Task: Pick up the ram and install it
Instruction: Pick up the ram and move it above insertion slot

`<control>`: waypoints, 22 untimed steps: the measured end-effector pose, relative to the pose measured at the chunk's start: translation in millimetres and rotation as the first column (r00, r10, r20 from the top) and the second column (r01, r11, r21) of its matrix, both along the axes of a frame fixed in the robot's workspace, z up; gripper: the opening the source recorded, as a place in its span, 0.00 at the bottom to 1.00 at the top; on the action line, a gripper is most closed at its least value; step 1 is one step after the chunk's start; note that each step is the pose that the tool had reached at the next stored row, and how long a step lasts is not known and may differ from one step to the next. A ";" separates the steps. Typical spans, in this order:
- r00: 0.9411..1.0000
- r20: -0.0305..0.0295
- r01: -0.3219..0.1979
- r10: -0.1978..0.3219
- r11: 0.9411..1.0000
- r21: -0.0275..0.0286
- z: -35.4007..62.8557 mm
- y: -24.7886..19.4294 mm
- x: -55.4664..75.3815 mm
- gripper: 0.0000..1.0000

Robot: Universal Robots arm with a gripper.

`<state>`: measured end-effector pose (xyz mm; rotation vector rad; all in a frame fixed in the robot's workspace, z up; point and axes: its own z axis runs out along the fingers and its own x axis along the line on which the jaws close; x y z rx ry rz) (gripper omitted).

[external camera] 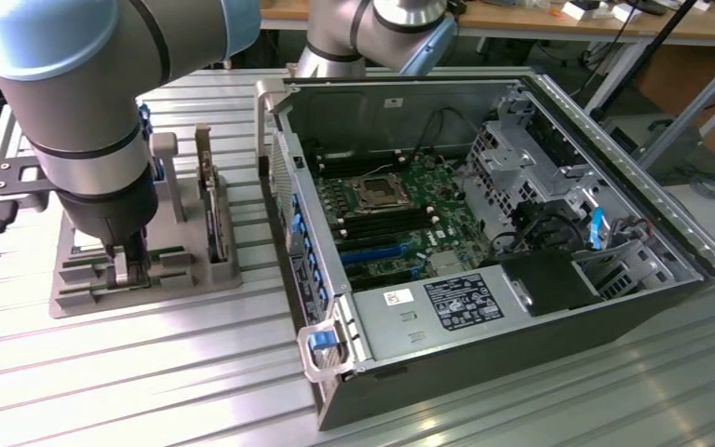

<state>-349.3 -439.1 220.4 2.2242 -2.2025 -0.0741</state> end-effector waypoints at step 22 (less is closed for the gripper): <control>0.996 0.000 -0.090 0.090 0.996 -0.003 -9.1 0.7 -7.2 0.30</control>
